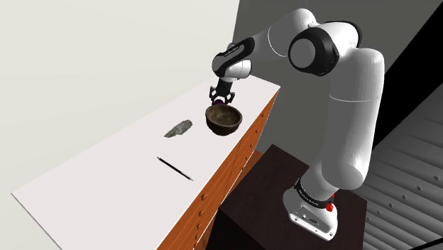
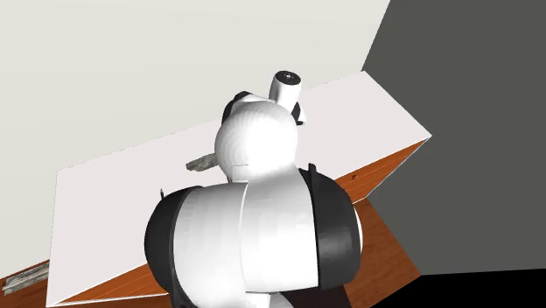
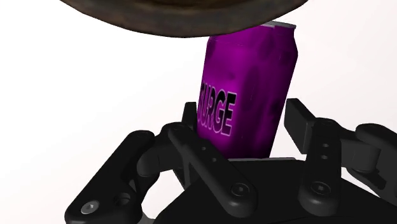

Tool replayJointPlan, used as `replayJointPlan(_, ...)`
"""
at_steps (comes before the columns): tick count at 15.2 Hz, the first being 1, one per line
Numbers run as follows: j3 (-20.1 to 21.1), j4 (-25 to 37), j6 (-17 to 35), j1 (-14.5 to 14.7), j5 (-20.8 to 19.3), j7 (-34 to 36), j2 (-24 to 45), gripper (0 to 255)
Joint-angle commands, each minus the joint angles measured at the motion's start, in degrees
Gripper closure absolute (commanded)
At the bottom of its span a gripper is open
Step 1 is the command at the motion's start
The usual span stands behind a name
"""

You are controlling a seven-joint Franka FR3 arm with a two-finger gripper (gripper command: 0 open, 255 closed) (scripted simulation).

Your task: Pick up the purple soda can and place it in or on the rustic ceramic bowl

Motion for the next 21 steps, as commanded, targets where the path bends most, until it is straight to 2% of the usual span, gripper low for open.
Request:
replayJointPlan(1, -0.11, -1.24, -4.1, -0.07, -0.23, -0.09, 0.38, 255)
replayJointPlan(2, 0.06, -2.65, -3.05, 0.42, -0.15, 0.13, -0.06, 255)
replayJointPlan(3, 0.08, 1.06, -5.32, -0.89, -0.32, -0.19, 1.6, 255)
replayJointPlan(21, -1.94, 4.61, -15.87, 0.36, -5.13, 3.91, -6.29, 255)
